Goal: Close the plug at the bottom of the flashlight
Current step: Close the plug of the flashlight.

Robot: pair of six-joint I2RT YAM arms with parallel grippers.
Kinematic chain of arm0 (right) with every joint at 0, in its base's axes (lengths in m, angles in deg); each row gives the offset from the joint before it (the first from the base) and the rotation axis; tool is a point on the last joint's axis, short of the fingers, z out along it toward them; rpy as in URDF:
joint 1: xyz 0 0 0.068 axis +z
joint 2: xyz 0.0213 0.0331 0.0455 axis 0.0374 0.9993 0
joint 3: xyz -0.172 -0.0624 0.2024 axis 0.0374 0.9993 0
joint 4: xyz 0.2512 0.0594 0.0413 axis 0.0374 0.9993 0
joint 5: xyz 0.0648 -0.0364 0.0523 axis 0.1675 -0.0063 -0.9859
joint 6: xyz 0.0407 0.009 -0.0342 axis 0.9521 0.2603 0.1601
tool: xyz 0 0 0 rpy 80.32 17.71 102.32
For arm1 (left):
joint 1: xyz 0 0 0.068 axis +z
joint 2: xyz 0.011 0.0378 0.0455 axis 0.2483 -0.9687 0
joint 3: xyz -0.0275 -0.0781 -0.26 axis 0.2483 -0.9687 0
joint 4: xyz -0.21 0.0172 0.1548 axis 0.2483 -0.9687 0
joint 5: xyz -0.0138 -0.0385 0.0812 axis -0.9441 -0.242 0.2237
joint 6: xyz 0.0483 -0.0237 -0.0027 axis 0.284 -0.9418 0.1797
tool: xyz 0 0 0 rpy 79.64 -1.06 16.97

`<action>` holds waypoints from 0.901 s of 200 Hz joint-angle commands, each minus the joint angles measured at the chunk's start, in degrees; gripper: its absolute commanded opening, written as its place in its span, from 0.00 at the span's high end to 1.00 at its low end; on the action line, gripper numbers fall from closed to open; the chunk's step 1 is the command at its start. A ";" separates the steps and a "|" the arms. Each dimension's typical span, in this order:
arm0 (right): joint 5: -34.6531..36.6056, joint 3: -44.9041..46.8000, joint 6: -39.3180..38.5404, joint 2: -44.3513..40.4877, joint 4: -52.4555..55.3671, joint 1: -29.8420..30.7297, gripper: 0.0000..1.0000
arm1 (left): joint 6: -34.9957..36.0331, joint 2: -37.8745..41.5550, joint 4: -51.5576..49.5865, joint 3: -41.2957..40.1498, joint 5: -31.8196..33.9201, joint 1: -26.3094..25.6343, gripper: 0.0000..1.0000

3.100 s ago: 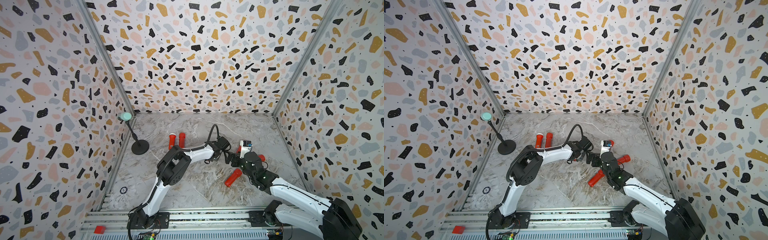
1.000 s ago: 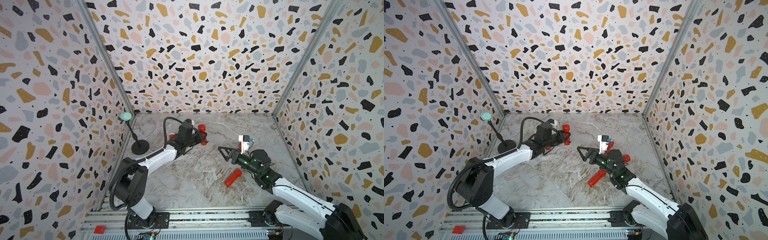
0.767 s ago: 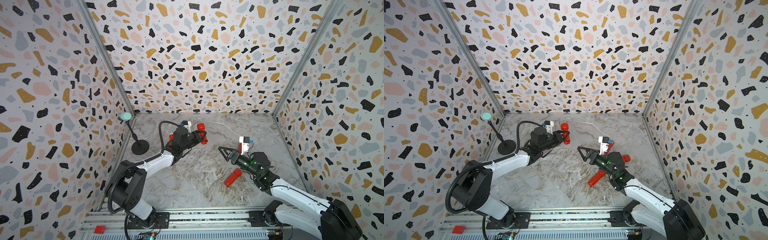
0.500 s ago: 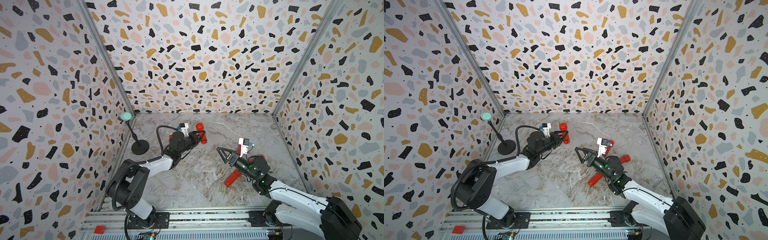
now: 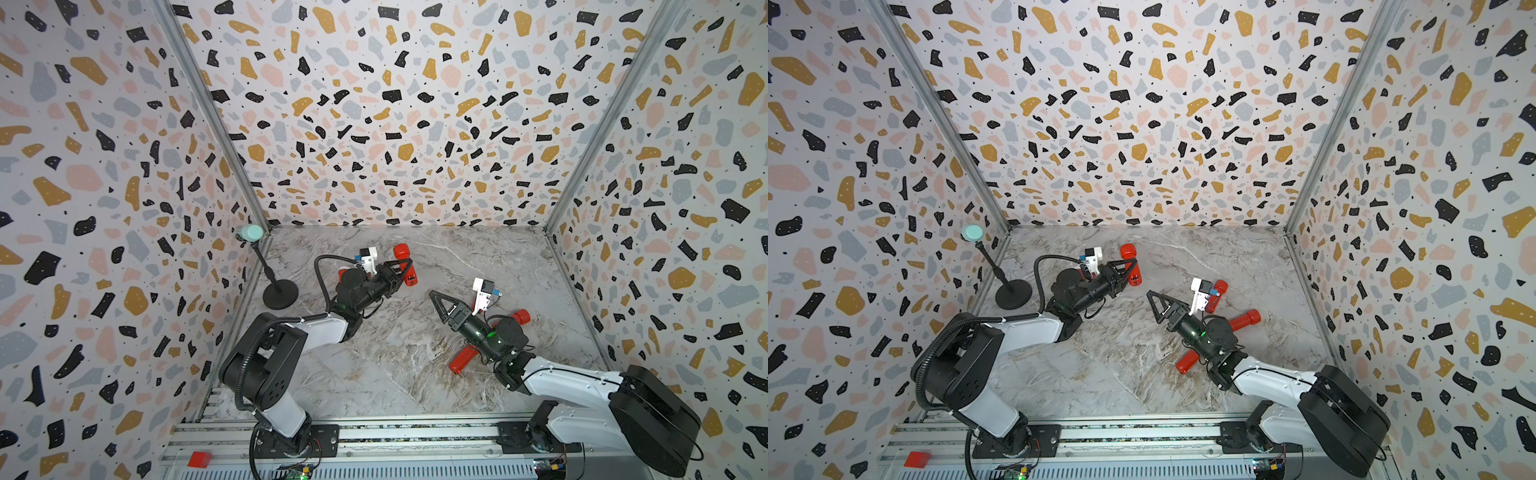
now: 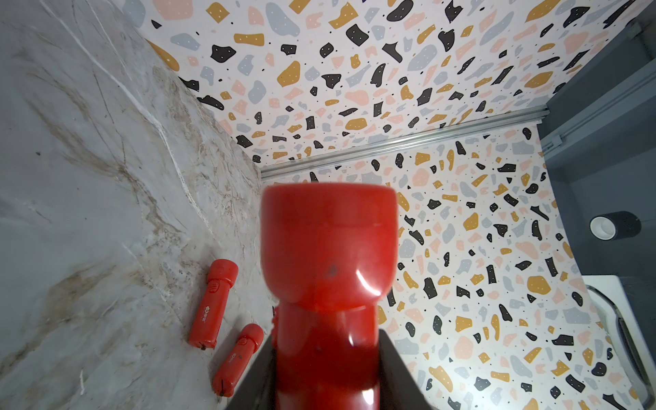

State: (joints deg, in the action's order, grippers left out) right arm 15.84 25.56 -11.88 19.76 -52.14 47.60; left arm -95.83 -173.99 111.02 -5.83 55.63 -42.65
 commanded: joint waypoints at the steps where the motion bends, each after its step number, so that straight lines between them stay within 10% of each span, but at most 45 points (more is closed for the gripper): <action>1: 1.44 0.67 1.68 1.59 -7.42 0.69 0.01 | -1.79 -0.28 7.20 -0.56 -1.48 0.23 1.00; 180: 3.28 -6.77 9.05 25.62 -30.32 3.11 0.12 | -3.52 -1.14 7.16 -0.66 -2.12 0.29 1.00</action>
State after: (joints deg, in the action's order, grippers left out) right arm 18.18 20.84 -4.28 44.02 -76.45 50.44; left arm -99.17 -175.15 113.54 -6.18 54.53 -42.65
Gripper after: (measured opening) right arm 0.893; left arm 0.378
